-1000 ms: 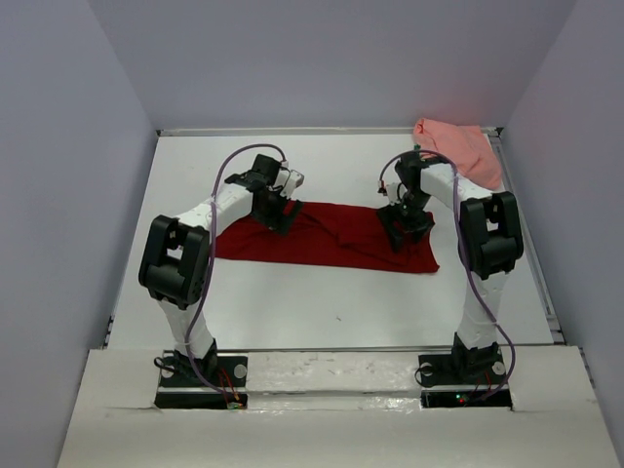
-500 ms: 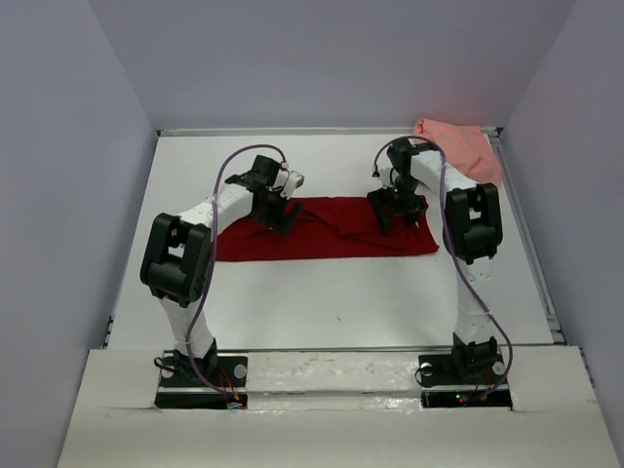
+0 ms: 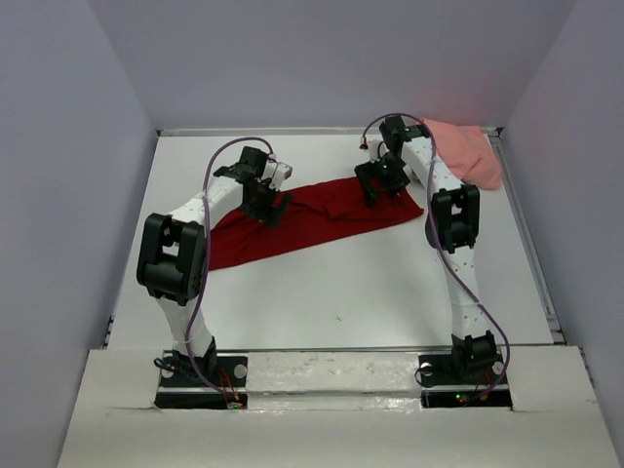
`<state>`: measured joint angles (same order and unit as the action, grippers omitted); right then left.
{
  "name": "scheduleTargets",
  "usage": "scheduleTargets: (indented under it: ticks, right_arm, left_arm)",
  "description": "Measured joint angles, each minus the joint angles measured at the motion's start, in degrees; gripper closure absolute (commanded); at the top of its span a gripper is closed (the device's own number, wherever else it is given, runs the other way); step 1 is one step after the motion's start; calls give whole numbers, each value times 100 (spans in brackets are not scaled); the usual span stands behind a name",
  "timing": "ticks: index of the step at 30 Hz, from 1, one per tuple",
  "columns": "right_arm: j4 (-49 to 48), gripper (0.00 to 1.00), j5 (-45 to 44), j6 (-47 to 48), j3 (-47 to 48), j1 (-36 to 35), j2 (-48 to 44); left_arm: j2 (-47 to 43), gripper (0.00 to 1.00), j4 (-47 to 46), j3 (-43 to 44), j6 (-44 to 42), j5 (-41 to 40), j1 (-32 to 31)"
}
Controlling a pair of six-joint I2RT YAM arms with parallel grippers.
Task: Fold and stack the t-shirts
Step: Rotate the tshirt 90 degrees
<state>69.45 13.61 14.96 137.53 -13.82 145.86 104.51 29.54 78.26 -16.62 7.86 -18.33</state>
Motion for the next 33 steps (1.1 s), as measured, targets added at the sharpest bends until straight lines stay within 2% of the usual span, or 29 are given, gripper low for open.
scheduleTargets:
  ticks: [12,18,22,25,33]
  right_arm:
    - [-826,0,1499,420,254,-229,160]
    - [-1480,0,1300,426,-116,-262,-103]
    - [-1740,0,483,433,-623,-251,-772]
    - [-1899,0,223,356,-831,-92,-1399]
    - [-2371,0,-286,385,-1606,870,-3613]
  left_arm:
    - [0,1,273,-2,0,-107,46]
    - [0,1,492,0,-2,-278,46]
    - [0,1,599,0,-2,-514,46]
    - [0,1,614,0,-2,-592,46]
    - [177,1,610,-4,20,-957,46]
